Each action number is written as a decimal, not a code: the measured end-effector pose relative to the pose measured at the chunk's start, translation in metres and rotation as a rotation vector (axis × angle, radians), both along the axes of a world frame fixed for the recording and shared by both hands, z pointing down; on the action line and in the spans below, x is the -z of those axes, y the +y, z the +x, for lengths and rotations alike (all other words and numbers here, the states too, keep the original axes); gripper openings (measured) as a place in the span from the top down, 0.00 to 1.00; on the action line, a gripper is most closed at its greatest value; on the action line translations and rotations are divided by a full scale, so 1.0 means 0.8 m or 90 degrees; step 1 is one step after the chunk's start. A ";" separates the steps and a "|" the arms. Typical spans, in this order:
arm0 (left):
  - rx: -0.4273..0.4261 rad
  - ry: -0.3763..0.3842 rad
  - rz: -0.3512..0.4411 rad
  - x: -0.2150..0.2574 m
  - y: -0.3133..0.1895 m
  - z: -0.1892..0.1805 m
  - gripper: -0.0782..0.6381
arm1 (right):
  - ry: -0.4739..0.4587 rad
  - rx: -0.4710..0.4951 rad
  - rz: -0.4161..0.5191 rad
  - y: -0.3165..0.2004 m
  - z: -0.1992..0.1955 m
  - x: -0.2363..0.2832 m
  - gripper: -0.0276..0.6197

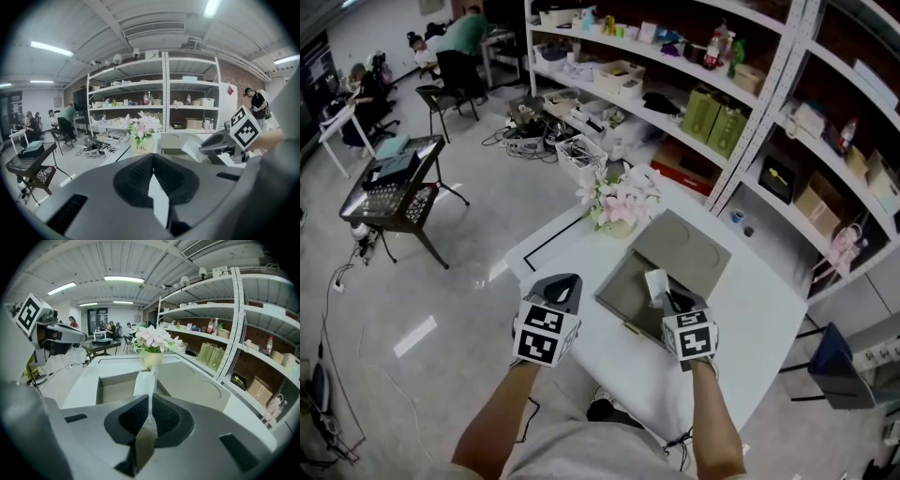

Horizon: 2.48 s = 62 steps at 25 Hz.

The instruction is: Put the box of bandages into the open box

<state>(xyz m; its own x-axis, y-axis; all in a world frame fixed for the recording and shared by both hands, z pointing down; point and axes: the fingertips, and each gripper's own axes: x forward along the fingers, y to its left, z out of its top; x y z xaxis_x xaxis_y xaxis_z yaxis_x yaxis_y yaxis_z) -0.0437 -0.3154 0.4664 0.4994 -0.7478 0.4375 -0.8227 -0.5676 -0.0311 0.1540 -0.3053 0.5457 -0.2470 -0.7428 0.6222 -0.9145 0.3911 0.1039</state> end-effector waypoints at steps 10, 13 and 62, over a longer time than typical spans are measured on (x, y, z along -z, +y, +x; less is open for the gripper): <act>0.009 0.001 -0.001 0.000 -0.015 0.000 0.89 | 0.065 0.032 -0.068 -0.002 -0.002 -0.050 0.91; 0.011 0.002 -0.003 -0.002 -0.017 -0.002 0.89 | 0.064 0.032 -0.080 -0.004 -0.003 -0.059 0.89; -0.024 0.053 0.047 0.045 0.127 -0.047 0.89 | -0.129 -0.130 0.201 0.194 -0.030 0.179 0.95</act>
<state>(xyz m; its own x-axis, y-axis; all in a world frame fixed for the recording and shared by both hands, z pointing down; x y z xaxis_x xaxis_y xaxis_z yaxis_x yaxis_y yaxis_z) -0.0813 -0.2135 0.4304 0.5602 -0.7563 0.3379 -0.8024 -0.5967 -0.0055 0.1303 -0.1498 0.4029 -0.1690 -0.9354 0.3105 -0.9841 0.1778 -0.0001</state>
